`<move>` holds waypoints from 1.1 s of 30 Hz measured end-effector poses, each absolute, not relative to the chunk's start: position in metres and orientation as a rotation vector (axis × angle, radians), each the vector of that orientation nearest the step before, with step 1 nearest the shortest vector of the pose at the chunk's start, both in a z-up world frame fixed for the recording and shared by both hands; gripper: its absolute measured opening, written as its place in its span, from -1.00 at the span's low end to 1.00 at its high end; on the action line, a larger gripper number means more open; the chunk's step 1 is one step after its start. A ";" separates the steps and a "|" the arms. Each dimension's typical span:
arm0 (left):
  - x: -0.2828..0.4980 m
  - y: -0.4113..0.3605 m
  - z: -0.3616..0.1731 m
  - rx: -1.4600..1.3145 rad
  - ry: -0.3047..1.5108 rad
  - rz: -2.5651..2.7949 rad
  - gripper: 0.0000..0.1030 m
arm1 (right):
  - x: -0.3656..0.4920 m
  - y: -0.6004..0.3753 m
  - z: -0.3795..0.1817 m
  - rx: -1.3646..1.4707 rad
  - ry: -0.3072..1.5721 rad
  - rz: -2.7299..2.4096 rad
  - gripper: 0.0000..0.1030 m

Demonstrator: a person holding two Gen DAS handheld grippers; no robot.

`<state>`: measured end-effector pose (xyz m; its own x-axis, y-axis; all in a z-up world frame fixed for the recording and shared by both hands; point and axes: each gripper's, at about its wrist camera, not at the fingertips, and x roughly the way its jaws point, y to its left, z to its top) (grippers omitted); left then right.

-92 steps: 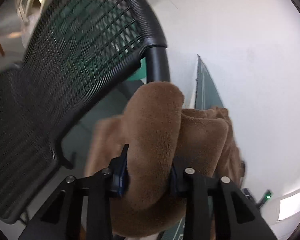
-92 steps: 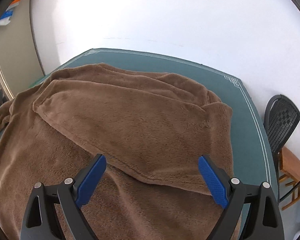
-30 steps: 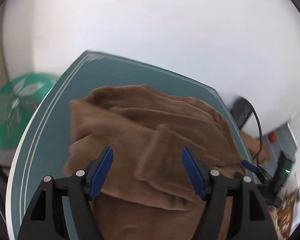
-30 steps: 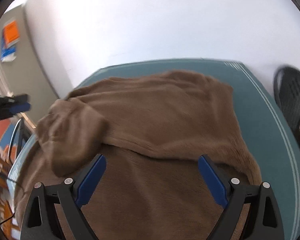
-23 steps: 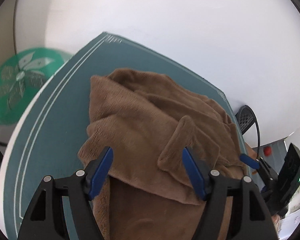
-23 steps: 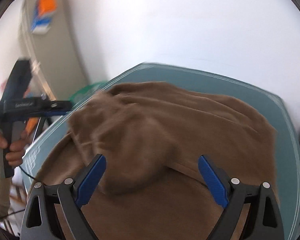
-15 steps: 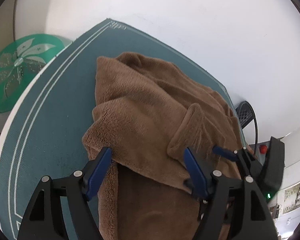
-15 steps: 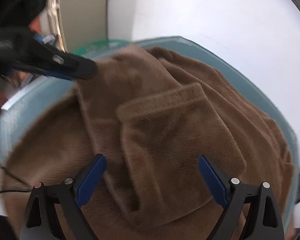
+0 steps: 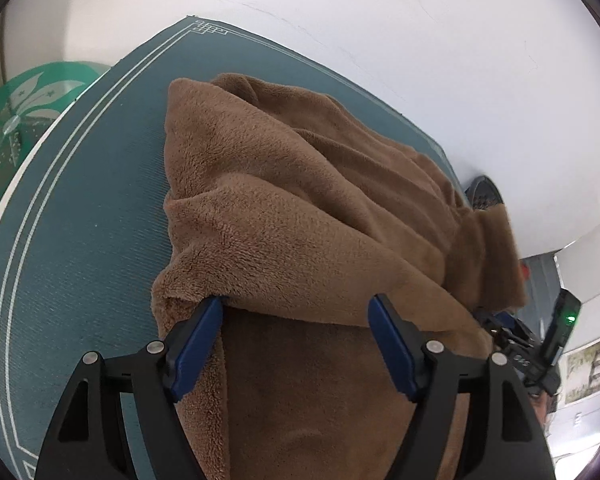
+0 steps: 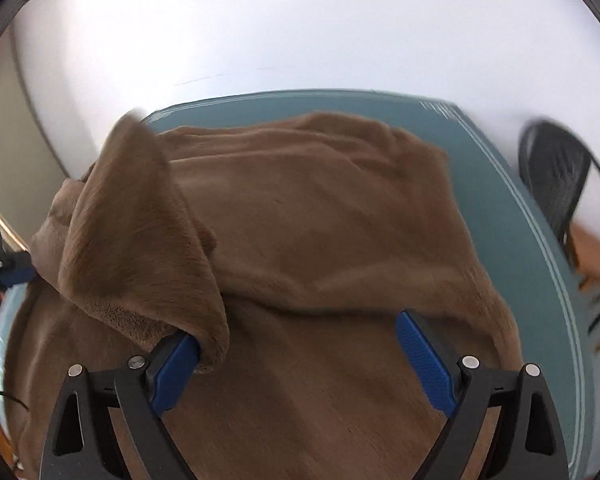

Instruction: Fold clothes

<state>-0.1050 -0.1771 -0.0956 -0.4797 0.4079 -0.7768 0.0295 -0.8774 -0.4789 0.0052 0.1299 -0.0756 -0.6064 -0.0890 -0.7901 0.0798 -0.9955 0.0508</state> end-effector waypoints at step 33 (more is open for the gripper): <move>-0.122 -0.174 -0.085 -1.565 -0.597 2.538 0.54 | -0.098 0.149 -0.091 1.362 -0.276 -2.201 0.03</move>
<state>-0.1221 -0.1736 -0.0847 -0.4665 0.2854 -0.8372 0.1180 -0.9180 -0.3786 -0.0981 0.1490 -0.0912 -0.3498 -0.5364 -0.7681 0.3305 -0.8378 0.4346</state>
